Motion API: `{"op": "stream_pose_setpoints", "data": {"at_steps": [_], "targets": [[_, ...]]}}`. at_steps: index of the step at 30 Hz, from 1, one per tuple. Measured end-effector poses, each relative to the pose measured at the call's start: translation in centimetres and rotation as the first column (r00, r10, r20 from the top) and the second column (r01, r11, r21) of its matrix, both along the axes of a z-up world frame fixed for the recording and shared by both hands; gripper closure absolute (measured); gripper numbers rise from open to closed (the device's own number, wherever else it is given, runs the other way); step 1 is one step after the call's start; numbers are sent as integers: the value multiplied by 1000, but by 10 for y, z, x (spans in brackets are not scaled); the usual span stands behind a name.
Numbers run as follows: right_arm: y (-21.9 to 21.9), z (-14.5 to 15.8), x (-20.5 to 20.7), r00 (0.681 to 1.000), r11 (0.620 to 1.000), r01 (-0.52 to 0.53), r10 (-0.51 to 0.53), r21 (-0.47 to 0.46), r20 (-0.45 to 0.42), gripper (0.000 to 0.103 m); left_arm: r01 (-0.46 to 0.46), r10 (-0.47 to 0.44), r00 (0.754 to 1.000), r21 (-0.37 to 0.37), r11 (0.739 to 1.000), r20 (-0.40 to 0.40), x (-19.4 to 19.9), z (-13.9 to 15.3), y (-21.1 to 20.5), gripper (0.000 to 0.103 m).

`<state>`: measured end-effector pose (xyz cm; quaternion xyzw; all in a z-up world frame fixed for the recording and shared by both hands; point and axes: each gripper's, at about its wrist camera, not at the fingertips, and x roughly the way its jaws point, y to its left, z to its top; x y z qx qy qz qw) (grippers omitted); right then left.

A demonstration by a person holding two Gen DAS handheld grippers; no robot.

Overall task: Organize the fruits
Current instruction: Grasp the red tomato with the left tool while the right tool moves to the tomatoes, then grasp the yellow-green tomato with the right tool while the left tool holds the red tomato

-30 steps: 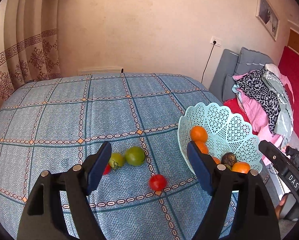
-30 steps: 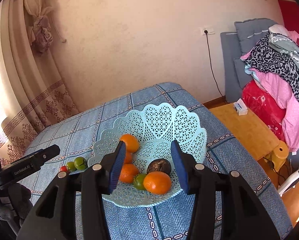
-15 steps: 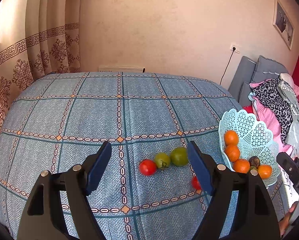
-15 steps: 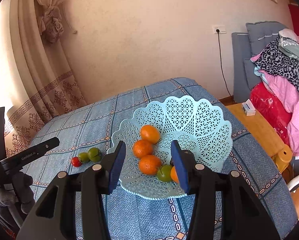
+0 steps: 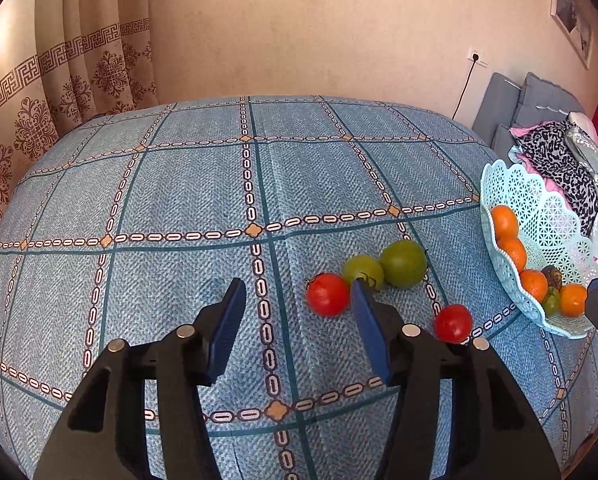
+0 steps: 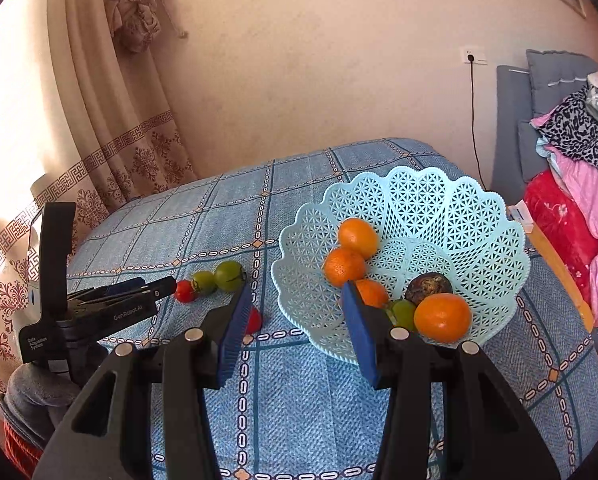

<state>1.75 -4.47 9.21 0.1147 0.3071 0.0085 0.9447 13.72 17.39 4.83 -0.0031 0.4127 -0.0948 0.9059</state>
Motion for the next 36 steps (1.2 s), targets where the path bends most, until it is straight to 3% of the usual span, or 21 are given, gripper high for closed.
{"op": "stream_pose_setpoints", "data": {"at_steps": [3, 14, 16, 17, 19, 30, 36], "targets": [[10, -4, 1, 1000, 1000, -24, 24, -6, -12, 56, 7, -7, 1000, 19, 1000, -16, 2, -9, -2, 52], [26, -11, 4, 997, 998, -69, 68, -14, -30, 56, 52, -52, 998, 21, 998, -21, 4, -18, -13, 52], [26, -12, 5, 997, 997, -69, 69, -14, -32, 56, 57, -56, 998, 26, 998, -28, 7, -21, -16, 59], [26, -13, 5, 997, 997, -70, 70, -14, -34, 56, 63, -62, 997, 23, 998, -41, 8, -24, -17, 71], [27, -14, 5, 997, 997, -71, 70, -16, -36, 56, 64, -64, 997, 13, 998, -43, 9, -24, -16, 75], [52, -14, 13, 989, 988, -142, 139, -58, -50, 56, -4, 4, 1000, 1, 1000, 7, 3, -8, 11, 75], [74, -19, 31, 972, 975, -220, 216, -31, -89, 56, -69, 69, 997, 0, 998, 46, -2, 6, 32, 75]]}}
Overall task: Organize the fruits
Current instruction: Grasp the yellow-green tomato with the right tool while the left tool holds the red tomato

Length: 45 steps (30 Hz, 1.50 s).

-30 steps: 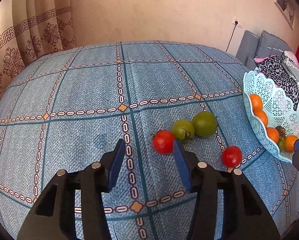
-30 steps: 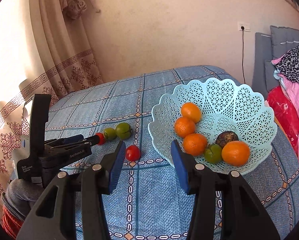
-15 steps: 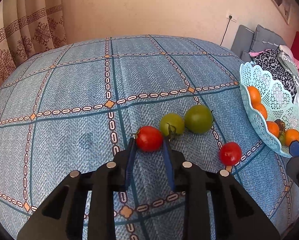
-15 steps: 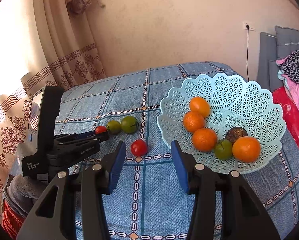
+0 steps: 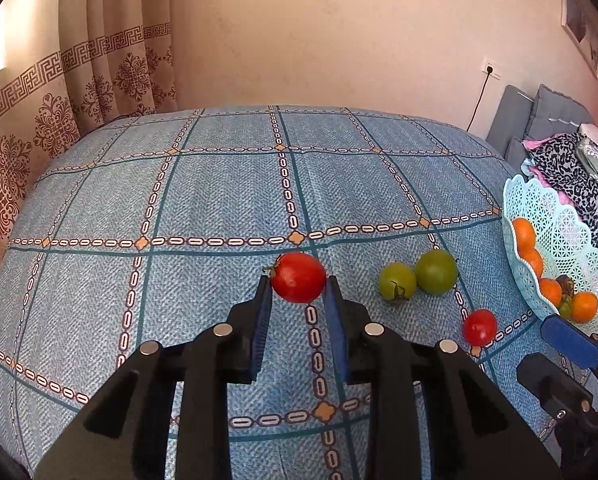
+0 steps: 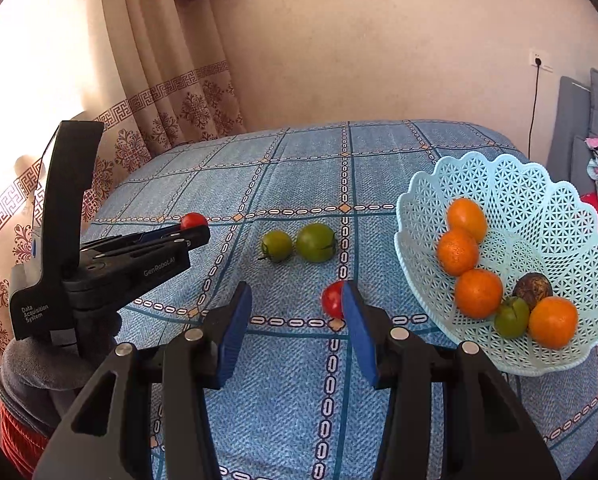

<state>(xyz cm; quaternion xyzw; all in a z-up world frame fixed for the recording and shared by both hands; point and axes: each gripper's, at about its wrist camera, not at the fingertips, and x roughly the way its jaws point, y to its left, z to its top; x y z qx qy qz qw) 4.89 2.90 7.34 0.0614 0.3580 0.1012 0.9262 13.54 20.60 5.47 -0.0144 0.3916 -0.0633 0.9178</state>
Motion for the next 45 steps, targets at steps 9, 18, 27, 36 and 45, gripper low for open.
{"op": "stream_pose_setpoints", "data": {"at_steps": [9, 18, 27, 36, 45], "targets": [[31, -18, 40, 996, 999, -52, 52, 10, -76, 56, -58, 58, 998, -5, 998, 21, -3, 8, 20, 75], [51, -39, 81, 991, 999, -32, 32, -3, -128, 56, -68, 69, 997, -58, 996, 18, -1, 9, 30, 75], [60, -49, 103, 990, 999, 6, -13, -54, -144, 57, -69, 70, 998, -89, 994, 7, 0, 8, 33, 75], [67, -48, 100, 993, 992, 12, -27, -122, -116, 73, -73, 73, 997, -105, 992, 4, 1, 7, 36, 75], [52, -30, 72, 996, 998, 13, -19, -67, -83, 73, -62, 63, 998, -133, 989, 4, 0, 9, 36, 75]]}}
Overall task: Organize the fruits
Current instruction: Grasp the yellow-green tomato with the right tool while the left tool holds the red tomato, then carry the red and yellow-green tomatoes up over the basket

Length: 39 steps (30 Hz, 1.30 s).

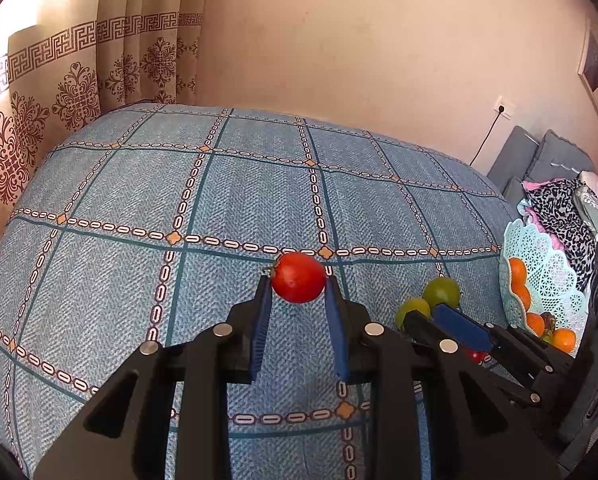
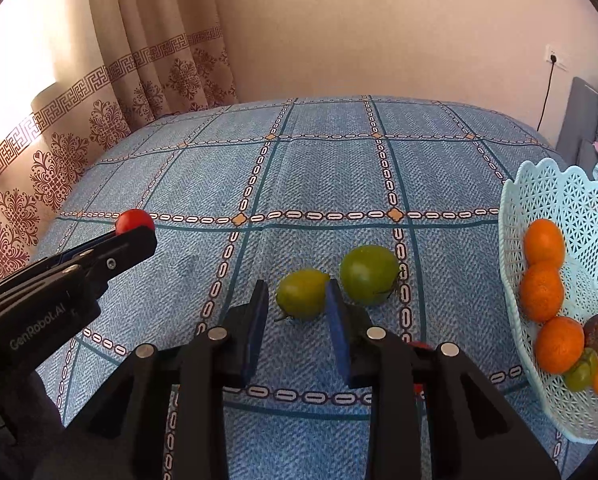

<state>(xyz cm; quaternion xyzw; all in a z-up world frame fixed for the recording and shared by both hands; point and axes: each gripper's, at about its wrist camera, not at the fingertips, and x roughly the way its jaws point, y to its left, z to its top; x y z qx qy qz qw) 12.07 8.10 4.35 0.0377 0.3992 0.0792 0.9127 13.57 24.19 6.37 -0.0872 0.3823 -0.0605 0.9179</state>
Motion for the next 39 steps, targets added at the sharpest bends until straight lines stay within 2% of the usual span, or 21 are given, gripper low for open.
{"op": "stream_pose_setpoints", "data": {"at_steps": [9, 14, 23, 32, 39], "targets": [[-8, 12, -24, 1000, 1000, 4, -5, 19, 22, 72, 16, -16, 1000, -2, 1000, 15, -6, 5, -8, 75], [-8, 2, -7, 1000, 998, 9, -9, 57, -16, 72, 17, -17, 1000, -6, 1000, 24, -9, 8, -8, 75], [0, -19, 30, 997, 998, 44, -41, 41, -67, 70, 6, -6, 1000, -31, 1000, 20, -7, 6, 2, 75], [15, -23, 36, 999, 999, 30, -31, -27, -41, 72, -3, 4, 1000, -47, 999, 10, -3, 2, 8, 75], [16, -7, 16, 1000, 1000, 10, -10, -9, 12, 72, -5, 7, 1000, -55, 998, 21, -5, 4, 10, 75]]}}
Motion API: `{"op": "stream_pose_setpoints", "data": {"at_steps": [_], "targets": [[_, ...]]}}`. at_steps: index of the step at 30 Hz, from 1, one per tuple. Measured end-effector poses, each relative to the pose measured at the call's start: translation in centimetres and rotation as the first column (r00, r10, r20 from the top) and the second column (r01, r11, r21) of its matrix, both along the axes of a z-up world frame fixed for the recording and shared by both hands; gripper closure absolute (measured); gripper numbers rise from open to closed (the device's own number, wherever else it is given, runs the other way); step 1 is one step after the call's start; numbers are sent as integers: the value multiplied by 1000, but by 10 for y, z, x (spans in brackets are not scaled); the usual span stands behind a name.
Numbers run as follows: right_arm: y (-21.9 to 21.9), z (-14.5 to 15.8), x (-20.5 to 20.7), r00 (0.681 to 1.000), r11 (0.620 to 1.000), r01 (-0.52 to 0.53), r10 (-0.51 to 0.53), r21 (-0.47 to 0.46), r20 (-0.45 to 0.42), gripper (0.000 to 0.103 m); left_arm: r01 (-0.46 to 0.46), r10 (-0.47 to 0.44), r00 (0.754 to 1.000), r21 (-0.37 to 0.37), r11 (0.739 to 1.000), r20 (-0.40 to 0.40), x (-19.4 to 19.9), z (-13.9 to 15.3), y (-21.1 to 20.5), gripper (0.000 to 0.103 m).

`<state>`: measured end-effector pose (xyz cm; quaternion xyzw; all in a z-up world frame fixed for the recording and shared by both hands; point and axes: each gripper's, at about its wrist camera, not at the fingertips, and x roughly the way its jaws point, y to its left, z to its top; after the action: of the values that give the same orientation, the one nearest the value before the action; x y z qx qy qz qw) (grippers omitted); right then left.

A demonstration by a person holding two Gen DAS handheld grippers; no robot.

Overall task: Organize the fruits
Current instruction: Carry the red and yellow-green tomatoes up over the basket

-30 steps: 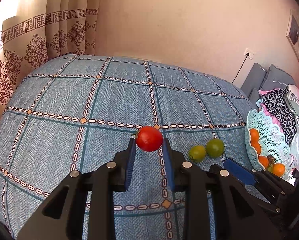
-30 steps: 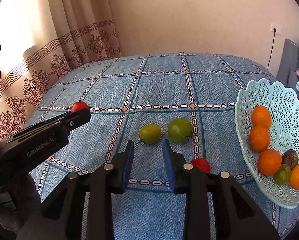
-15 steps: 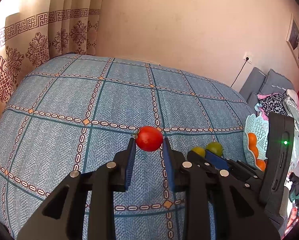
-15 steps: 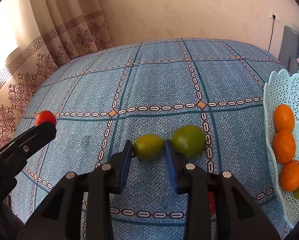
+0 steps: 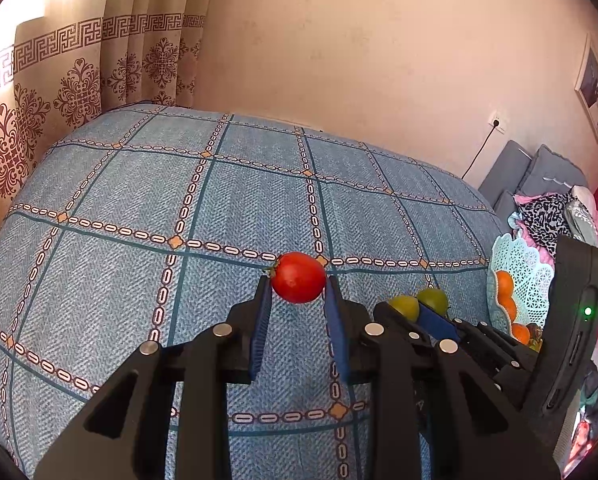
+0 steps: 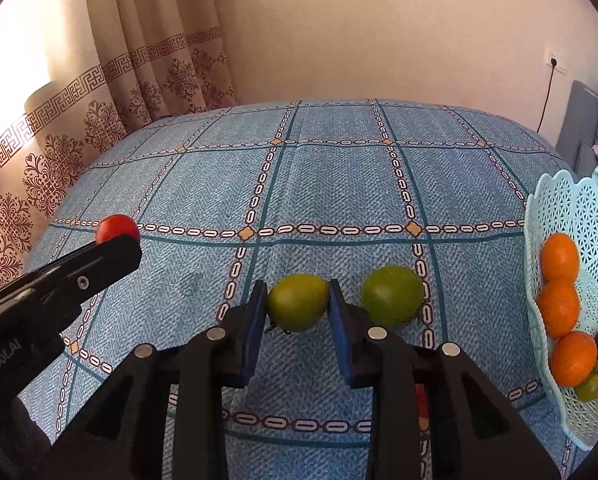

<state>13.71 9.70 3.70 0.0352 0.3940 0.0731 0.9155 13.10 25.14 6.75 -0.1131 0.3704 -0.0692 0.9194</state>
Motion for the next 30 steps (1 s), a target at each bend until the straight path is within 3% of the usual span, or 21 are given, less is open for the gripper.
{"op": "stream_pose_setpoints", "data": {"at_steps": [18, 30], "targets": [[-37, 57, -61, 992, 996, 42, -51, 75, 111, 72, 43, -48, 996, 64, 997, 81, -18, 19, -27, 75], [-79, 70, -85, 982, 988, 117, -130, 98, 138, 72, 132, -148, 981, 133, 982, 123, -37, 28, -66, 75]]}}
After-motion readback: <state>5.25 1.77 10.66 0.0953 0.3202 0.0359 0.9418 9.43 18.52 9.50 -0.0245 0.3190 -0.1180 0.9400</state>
